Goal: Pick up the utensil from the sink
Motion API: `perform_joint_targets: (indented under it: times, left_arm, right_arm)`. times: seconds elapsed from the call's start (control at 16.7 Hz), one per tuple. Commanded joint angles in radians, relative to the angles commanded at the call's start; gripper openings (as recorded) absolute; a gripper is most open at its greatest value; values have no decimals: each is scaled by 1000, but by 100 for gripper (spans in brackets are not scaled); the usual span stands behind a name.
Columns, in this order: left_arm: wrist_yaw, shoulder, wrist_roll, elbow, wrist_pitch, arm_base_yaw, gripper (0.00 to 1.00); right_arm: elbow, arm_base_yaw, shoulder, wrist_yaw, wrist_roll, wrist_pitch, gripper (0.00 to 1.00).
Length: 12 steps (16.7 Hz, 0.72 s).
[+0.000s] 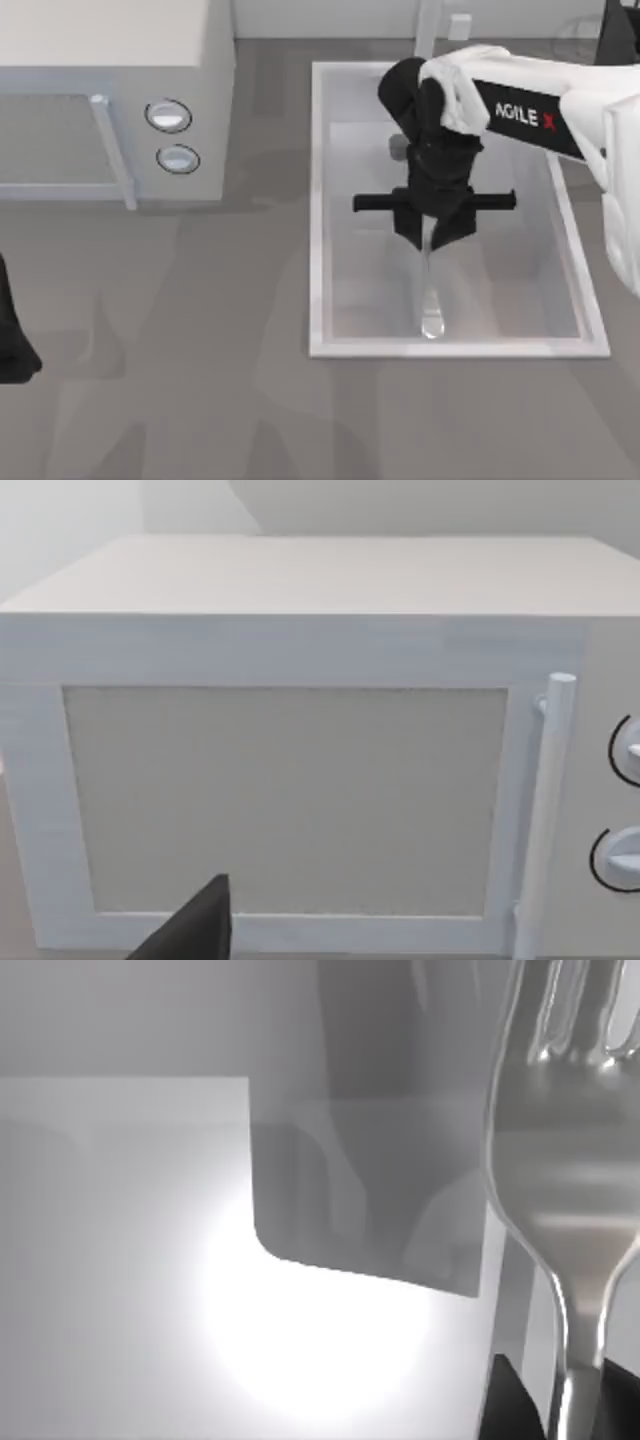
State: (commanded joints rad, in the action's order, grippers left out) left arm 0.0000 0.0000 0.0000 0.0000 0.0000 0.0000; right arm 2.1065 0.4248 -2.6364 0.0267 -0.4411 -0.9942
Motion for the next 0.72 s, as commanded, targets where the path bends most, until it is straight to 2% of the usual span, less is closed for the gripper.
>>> perform_joint_targets:
  times: [0.42, 0.72]
  left_arm:
    - [0, 0, 0, 0, 0, 0, 100]
    - [0, 0, 0, 0, 0, 0, 100]
  right_arm:
    - [268, -1, 73, -1, 2, -365, 0]
    - [330, -2, 96, -1, 3, -433, 0]
